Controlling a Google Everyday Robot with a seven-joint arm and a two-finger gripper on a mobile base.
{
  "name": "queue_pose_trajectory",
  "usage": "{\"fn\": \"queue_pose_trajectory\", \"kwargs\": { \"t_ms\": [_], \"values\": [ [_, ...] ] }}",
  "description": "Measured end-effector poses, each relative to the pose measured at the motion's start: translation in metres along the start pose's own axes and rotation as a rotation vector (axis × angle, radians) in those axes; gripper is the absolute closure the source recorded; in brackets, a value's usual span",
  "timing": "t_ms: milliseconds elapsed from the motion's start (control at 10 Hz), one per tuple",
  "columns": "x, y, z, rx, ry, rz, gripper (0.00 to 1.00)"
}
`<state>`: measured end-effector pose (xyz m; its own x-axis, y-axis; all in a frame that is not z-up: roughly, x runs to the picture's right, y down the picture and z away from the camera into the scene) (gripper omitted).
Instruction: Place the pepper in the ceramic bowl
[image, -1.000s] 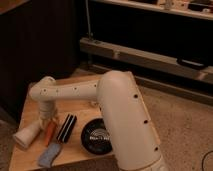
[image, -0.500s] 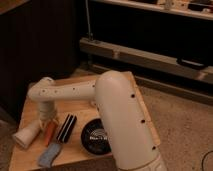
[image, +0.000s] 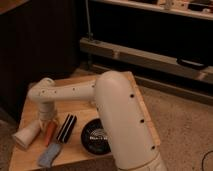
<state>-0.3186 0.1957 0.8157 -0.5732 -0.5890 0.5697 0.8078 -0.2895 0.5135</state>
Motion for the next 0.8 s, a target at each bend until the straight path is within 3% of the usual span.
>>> {"fn": "queue_pose_trajectory", "kwargs": {
  "t_ms": [800],
  "values": [
    [0.0026,-0.001,0.0108,-0.01,-0.017,0.001,0.42]
  ]
}}
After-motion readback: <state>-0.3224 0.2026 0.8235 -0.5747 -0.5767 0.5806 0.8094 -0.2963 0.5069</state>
